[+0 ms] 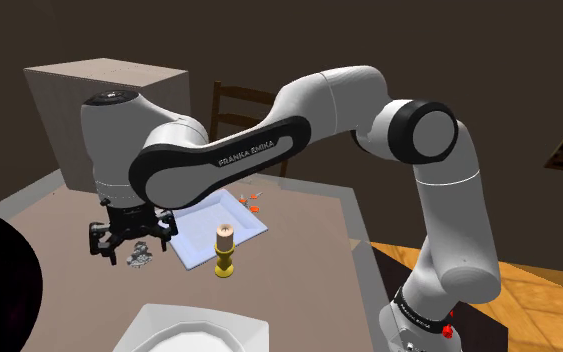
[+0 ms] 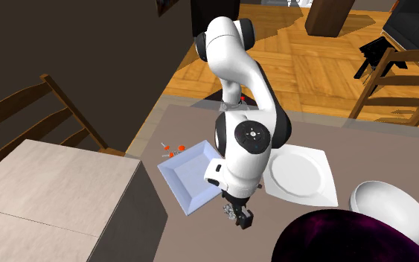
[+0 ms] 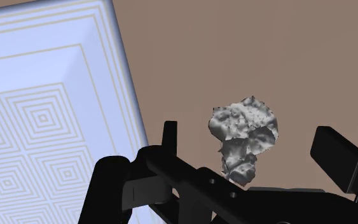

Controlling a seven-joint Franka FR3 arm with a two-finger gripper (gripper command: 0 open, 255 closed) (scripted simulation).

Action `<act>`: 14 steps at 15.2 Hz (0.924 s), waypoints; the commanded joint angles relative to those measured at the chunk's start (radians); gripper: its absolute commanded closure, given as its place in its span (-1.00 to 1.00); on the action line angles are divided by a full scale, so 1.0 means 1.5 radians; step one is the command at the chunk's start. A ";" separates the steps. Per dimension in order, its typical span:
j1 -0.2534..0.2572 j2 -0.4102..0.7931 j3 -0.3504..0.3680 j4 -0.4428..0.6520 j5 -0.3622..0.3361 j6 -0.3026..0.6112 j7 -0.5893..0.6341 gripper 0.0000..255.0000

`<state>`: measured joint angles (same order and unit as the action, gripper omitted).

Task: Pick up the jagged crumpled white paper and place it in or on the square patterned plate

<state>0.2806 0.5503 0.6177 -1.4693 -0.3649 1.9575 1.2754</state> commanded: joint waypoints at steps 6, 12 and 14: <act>0.000 0.000 0.000 0.000 0.000 0.001 0.000 1.00; 0.000 0.000 0.000 -0.001 0.000 0.001 0.000 1.00; 0.000 0.000 0.000 -0.001 0.000 0.001 0.000 1.00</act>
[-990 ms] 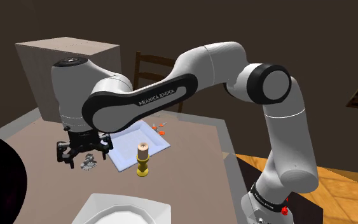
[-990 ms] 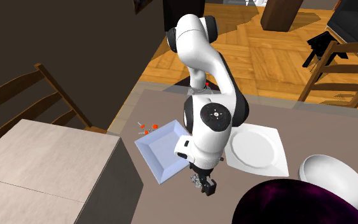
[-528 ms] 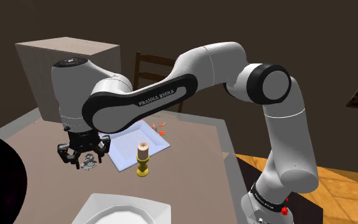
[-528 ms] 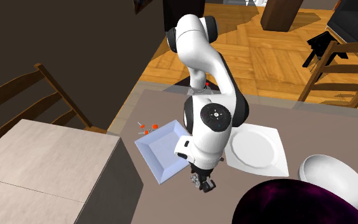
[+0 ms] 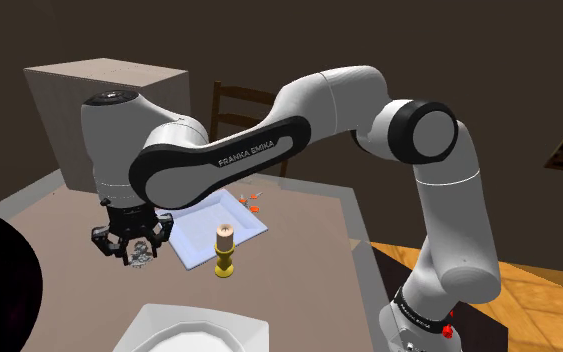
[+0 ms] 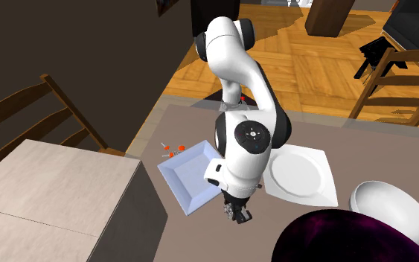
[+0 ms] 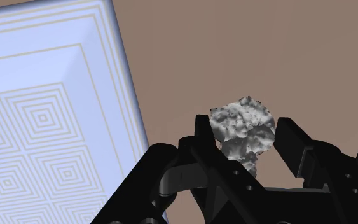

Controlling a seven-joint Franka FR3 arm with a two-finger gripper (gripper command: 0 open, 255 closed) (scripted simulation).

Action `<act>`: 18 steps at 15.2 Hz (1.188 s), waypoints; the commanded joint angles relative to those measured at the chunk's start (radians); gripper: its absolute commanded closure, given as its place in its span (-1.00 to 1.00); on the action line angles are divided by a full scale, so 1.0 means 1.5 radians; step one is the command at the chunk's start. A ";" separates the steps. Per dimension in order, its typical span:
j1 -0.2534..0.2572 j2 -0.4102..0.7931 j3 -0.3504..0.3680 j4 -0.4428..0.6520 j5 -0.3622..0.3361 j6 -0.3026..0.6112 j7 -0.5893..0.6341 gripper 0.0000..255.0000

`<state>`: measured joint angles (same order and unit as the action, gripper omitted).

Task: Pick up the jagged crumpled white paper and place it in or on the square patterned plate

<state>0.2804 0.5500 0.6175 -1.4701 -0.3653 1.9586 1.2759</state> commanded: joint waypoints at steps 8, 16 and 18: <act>0.004 -0.012 0.006 0.045 0.011 -0.054 -0.010 1.00; 0.014 -0.018 0.011 0.110 0.018 -0.122 -0.019 1.00; 0.018 -0.017 0.011 0.130 0.018 -0.140 -0.022 1.00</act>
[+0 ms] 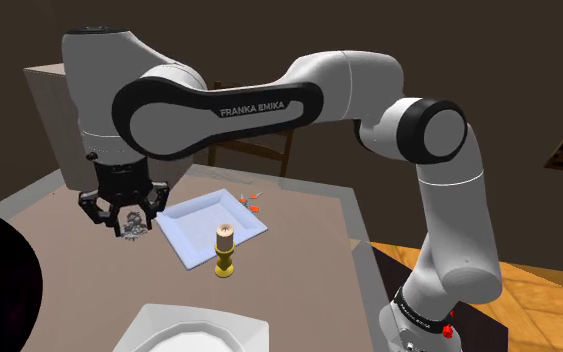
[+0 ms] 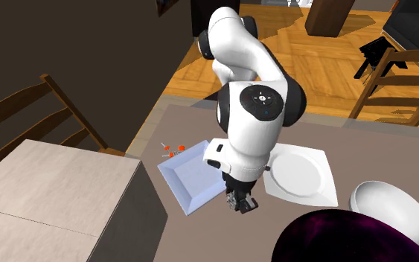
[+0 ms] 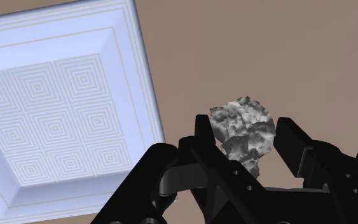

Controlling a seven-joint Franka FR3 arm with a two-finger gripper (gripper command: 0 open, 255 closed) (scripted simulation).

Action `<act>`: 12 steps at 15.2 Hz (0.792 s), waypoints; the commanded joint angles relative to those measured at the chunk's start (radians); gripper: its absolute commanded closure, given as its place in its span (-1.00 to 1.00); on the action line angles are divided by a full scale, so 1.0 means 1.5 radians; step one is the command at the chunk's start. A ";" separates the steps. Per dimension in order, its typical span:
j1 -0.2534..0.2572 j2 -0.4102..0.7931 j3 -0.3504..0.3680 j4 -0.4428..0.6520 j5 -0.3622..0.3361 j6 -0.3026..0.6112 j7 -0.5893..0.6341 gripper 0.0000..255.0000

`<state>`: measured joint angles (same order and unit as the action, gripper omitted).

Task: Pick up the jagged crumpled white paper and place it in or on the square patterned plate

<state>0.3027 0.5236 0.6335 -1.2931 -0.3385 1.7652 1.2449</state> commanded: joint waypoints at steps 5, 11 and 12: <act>-0.088 -0.093 0.011 -0.134 0.048 0.054 -0.050 1.00; -0.194 -0.210 0.007 -0.301 0.121 0.129 -0.150 1.00; -0.208 -0.228 0.004 -0.324 0.133 0.139 -0.168 1.00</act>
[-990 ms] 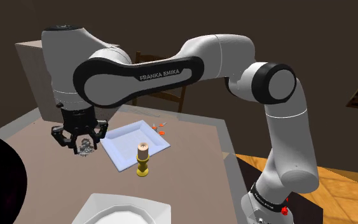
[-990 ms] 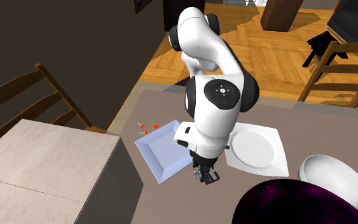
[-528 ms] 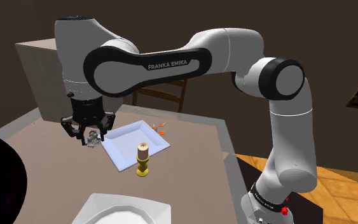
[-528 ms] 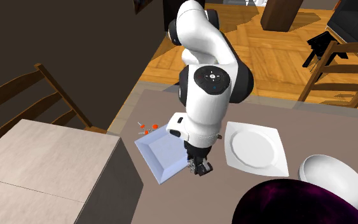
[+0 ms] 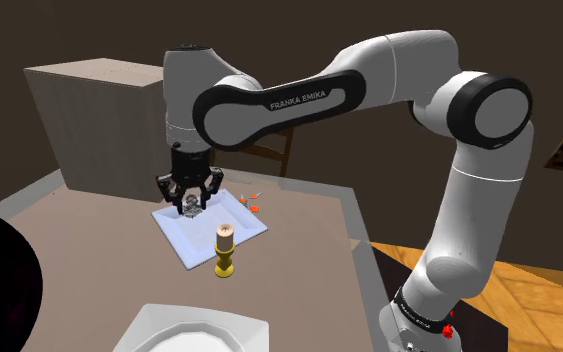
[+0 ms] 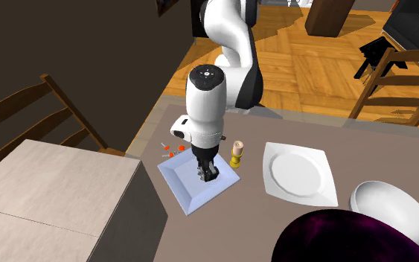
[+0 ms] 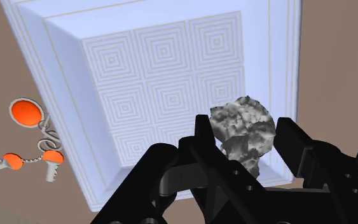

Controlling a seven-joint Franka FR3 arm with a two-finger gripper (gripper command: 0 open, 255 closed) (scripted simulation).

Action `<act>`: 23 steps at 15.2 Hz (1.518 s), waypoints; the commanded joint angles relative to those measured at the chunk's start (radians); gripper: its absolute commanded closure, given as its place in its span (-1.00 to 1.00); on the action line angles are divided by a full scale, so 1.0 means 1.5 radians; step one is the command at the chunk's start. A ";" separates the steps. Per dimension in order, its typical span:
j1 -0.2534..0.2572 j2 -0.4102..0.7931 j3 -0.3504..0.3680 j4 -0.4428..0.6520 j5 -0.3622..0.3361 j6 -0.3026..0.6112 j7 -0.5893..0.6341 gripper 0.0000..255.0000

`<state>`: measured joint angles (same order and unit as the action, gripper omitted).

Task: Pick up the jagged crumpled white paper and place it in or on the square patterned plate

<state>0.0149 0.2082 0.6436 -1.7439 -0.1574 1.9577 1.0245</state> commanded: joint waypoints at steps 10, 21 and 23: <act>-0.041 -0.032 -0.016 -0.117 0.020 0.095 -0.051 1.00; -0.041 -0.032 -0.016 -0.117 0.020 0.095 -0.051 -1.00; -0.041 -0.032 -0.016 -0.117 0.020 0.095 -0.051 -1.00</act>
<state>-0.0469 0.1608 0.6190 -1.9195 -0.1270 2.0999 0.9477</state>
